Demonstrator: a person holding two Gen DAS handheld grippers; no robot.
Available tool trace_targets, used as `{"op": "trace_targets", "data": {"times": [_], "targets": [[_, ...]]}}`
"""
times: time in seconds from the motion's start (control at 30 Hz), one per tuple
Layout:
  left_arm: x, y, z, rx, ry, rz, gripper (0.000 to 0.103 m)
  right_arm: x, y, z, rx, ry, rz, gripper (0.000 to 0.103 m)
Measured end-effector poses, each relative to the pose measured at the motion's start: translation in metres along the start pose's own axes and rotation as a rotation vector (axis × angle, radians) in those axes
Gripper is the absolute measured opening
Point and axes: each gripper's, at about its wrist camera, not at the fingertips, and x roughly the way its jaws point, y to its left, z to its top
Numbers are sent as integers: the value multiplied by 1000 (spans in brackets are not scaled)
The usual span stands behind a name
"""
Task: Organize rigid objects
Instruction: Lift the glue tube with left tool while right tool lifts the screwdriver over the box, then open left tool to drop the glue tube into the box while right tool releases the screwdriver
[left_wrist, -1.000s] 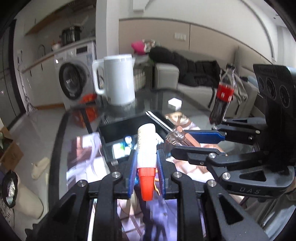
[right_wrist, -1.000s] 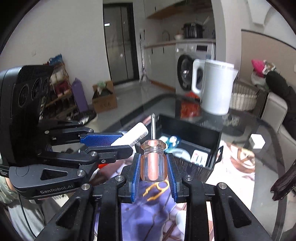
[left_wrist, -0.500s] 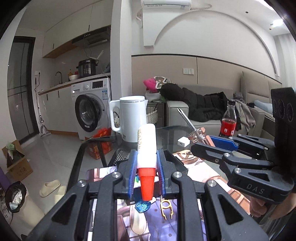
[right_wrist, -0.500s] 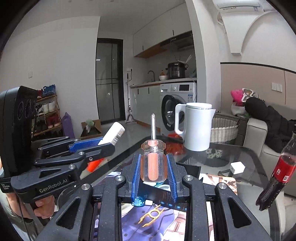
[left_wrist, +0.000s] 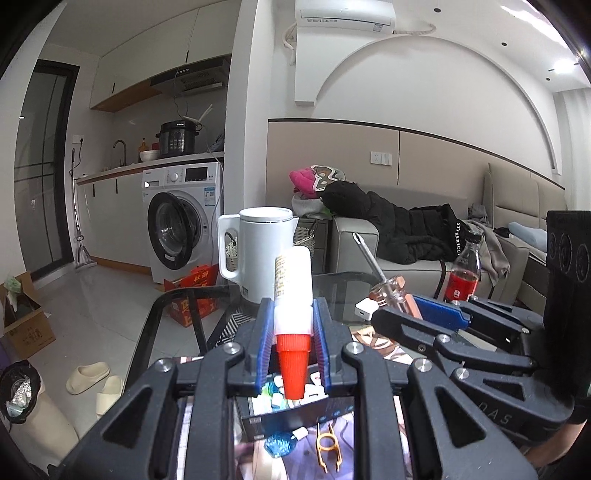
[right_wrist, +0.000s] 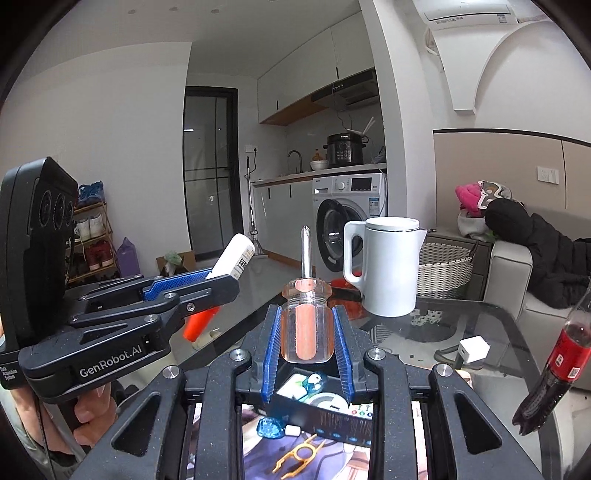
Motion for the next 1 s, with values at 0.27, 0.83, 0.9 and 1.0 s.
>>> {"op": "trace_targets", "data": {"times": [0.27,0.83,0.9,1.0], "targets": [[32,11,5,-55,-14,25,19,34,-13,9,31,10,-50,26],[98,22,-11,-111,169,33,19,100,-49,4,103,175,-130,26],[105,21,-15,-105,208,43,19,107,-53,-1,110,211,-130,26],[117,24,-22,-128,287,45,19,119,-57,-11,121,274,-124,26]]}}
